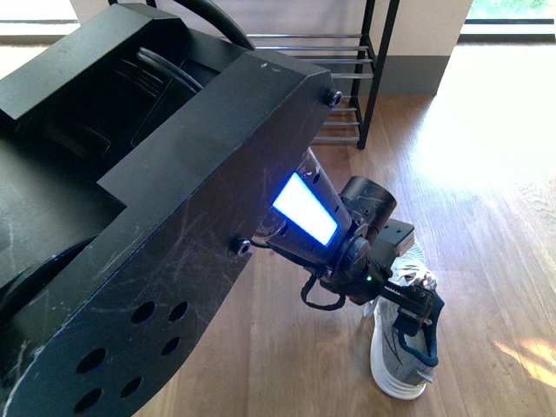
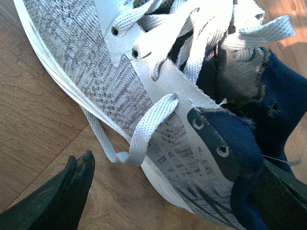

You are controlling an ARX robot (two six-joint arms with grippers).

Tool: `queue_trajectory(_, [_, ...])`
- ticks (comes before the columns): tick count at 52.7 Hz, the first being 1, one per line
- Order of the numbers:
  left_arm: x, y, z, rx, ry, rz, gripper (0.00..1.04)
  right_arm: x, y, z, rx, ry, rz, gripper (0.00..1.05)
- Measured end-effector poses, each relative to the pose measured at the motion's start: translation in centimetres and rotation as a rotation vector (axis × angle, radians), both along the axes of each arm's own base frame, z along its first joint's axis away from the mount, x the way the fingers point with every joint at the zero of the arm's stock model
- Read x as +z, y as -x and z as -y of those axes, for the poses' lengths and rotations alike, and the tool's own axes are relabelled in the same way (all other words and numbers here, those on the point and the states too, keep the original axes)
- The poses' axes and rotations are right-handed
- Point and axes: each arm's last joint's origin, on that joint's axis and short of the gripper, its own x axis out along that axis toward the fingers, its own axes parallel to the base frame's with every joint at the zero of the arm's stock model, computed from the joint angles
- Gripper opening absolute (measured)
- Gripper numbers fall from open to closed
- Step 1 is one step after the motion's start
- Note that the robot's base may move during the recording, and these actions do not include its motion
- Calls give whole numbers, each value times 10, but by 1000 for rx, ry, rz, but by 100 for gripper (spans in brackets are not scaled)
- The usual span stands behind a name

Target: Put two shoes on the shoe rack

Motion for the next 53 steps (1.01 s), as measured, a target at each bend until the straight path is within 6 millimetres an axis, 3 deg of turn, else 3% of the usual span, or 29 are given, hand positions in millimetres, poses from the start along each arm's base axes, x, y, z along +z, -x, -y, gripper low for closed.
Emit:
queue_trajectory(12, [2,-5,2,61,45,-6,95,0,0,0,0,0,0,2])
queue_trajectory(53, [-7,11,-1,83,-151,-11,95,0,0,0,0,0,0,2])
